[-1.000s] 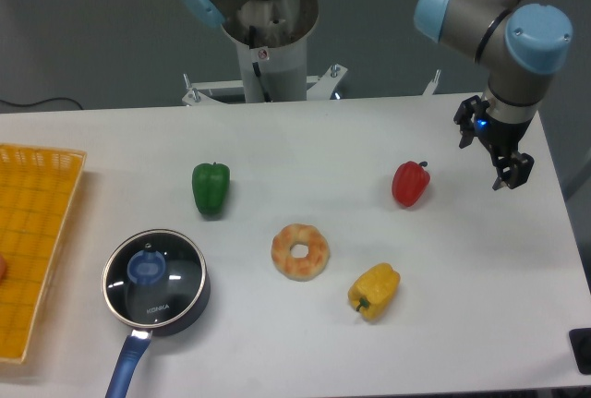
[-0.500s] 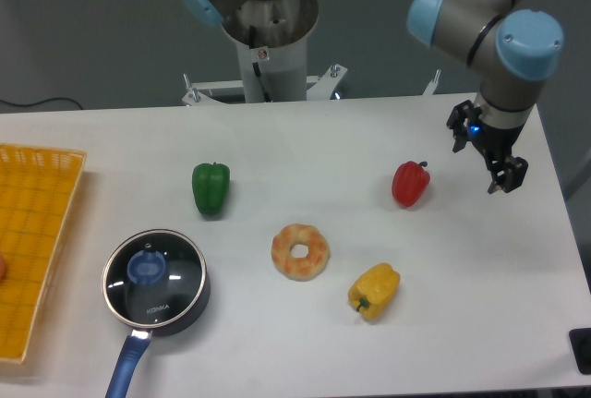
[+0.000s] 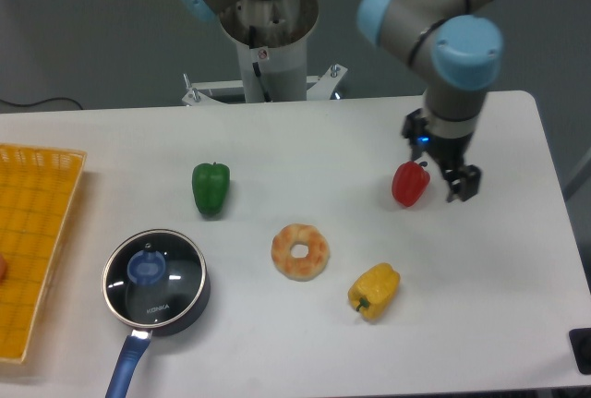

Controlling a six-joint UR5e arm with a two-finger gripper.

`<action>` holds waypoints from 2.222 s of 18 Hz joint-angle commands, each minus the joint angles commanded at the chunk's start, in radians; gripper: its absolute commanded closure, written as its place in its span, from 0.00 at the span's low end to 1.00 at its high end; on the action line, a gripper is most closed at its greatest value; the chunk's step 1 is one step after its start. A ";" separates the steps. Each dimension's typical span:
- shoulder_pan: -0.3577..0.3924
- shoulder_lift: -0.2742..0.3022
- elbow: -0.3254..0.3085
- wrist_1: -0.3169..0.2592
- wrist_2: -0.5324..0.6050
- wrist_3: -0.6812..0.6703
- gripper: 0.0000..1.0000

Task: Open the lid
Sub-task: 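Move the gripper across the table past the green pepper toward the saucepan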

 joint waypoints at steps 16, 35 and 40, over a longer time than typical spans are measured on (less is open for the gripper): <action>-0.266 0.032 -0.002 -0.086 0.008 -0.463 0.00; -0.445 0.008 0.018 -0.037 -0.070 -0.955 0.00; -0.468 -0.029 0.014 -0.038 -0.054 -0.973 0.00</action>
